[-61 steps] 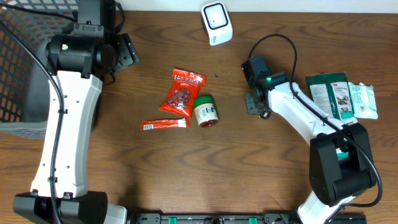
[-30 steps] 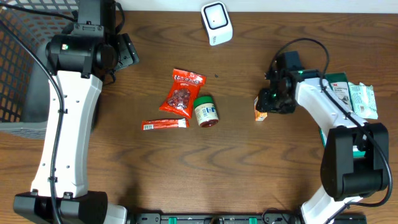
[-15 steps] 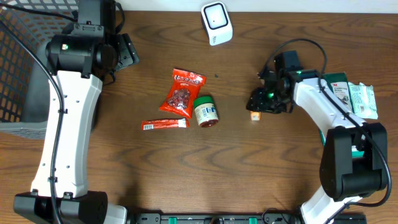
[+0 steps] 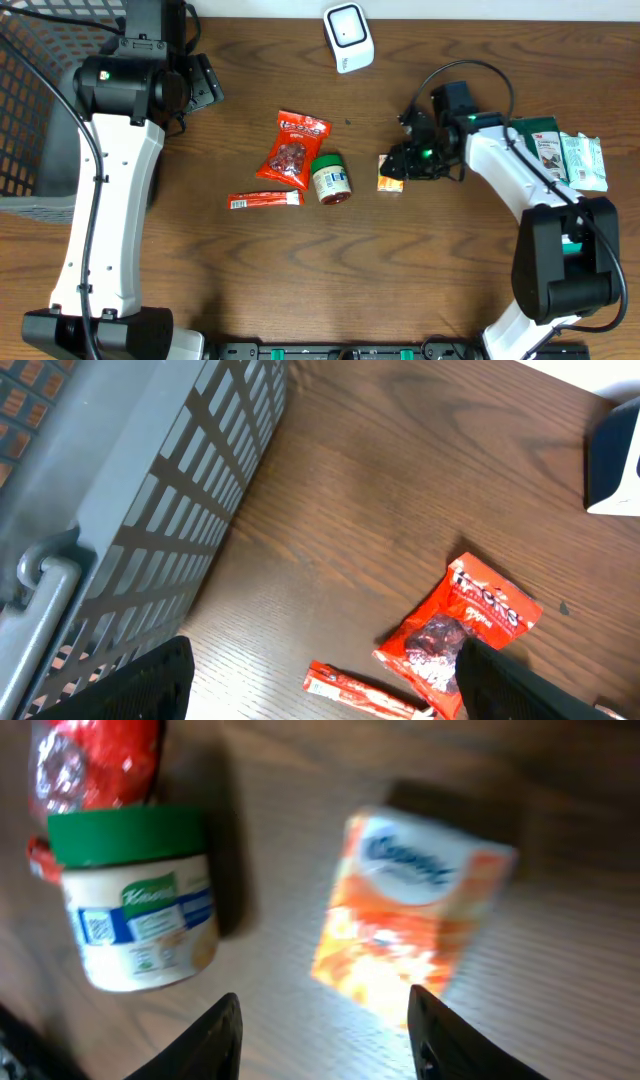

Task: Scan the item barcode

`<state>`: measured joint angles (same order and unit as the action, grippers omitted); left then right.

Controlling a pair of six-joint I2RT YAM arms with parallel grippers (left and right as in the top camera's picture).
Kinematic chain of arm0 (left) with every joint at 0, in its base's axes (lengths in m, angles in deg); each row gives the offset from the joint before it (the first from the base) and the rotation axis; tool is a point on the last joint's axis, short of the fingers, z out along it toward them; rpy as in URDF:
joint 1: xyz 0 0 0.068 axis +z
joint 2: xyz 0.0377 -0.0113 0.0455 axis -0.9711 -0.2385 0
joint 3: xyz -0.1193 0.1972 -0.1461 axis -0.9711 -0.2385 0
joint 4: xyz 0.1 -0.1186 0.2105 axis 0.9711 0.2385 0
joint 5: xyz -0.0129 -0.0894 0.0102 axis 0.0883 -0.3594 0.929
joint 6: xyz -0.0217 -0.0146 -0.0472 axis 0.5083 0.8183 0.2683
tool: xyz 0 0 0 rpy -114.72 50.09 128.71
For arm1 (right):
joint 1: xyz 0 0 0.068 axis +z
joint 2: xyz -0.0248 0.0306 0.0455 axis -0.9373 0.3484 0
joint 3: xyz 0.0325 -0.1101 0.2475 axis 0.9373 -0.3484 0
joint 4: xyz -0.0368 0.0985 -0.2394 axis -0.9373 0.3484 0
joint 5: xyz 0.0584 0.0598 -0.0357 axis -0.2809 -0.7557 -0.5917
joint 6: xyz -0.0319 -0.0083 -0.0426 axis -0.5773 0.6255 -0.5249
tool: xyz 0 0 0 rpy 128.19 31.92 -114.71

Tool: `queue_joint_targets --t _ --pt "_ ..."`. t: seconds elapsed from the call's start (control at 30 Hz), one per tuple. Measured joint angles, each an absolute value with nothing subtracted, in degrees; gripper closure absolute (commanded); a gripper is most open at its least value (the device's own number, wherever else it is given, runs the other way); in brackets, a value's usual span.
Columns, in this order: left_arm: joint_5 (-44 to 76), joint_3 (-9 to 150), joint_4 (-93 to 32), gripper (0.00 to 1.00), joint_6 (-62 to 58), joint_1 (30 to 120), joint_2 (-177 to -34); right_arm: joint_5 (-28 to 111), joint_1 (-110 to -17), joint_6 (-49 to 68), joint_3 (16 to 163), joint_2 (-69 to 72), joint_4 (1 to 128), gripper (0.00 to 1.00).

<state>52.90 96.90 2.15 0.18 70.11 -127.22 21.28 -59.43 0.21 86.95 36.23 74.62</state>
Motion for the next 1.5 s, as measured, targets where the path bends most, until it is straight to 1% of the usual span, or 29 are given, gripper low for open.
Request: queue_joint_targets --t 0.17,0.4,0.67,0.73,0.8,0.87,0.9,1.03,1.1,1.27,1.37,1.4,1.43,1.47,1.5 --pt "52.9 96.9 2.15 0.16 0.18 70.11 -127.22 26.59 -60.39 3.9 86.93 36.23 73.26 0.58" --pt "52.9 96.9 2.13 0.16 0.18 70.11 -127.22 29.52 -60.39 9.13 83.71 36.16 65.42 0.66" --pt "52.9 96.9 2.15 0.16 0.18 70.11 -127.22 28.56 -60.37 12.19 77.9 36.16 58.62 0.69" --pt "52.9 96.9 2.15 0.16 0.18 70.11 -127.22 28.37 -60.29 12.67 76.28 36.16 56.04 0.72" --pt "52.9 96.9 2.15 0.16 0.18 70.11 -127.22 28.17 -60.11 13.06 74.82 36.14 53.22 0.8" --pt "52.9 96.9 2.15 0.16 0.18 70.11 -127.22 27.47 -60.05 13.39 74.1 36.14 52.02 0.84" --pt "52.9 96.9 2.15 0.16 0.18 70.11 -127.22 27.05 -60.02 13.52 74.03 36.1 51.67 0.88" --pt "52.9 96.9 2.15 0.16 0.18 70.11 -127.22 25.74 -60.05 13.82 73.86 36.05 50.62 0.93" --pt "52.9 96.9 2.15 0.16 0.18 70.11 -127.22 25.46 -60.05 13.8 73.86 35.97 50.82 0.99" --pt "52.9 96.9 2.15 0.16 0.18 70.11 -127.22 26.75 -60.05 13.85 73.86 32.97 52.94 0.98" --pt "52.92 96.9 2.13 0.16 0.18 70.11 -127.22 28.12 -60.0 13.34 73.86 29.28 54.31 0.82" --pt "52.9 96.9 2.15 0.16 0.18 70.11 -127.22 28.41 -59.98 13.3 73.86 28.6 54.53 0.72" --pt "52.9 96.9 2.13 0.16 0.18 70.11 -127.22 28.67 -59.89 12.99 73.88 27.86 54.75 0.66" --pt "52.9 96.9 2.15 0.16 0.18 70.11 -127.22 28.85 -59.65 12.82 73.88 27.66 54.88 0.64" --pt "52.9 96.9 2.15 0.16 0.18 70.11 -127.22 28.89 -59.41 12.62 73.88 27.68 55.01 0.64"
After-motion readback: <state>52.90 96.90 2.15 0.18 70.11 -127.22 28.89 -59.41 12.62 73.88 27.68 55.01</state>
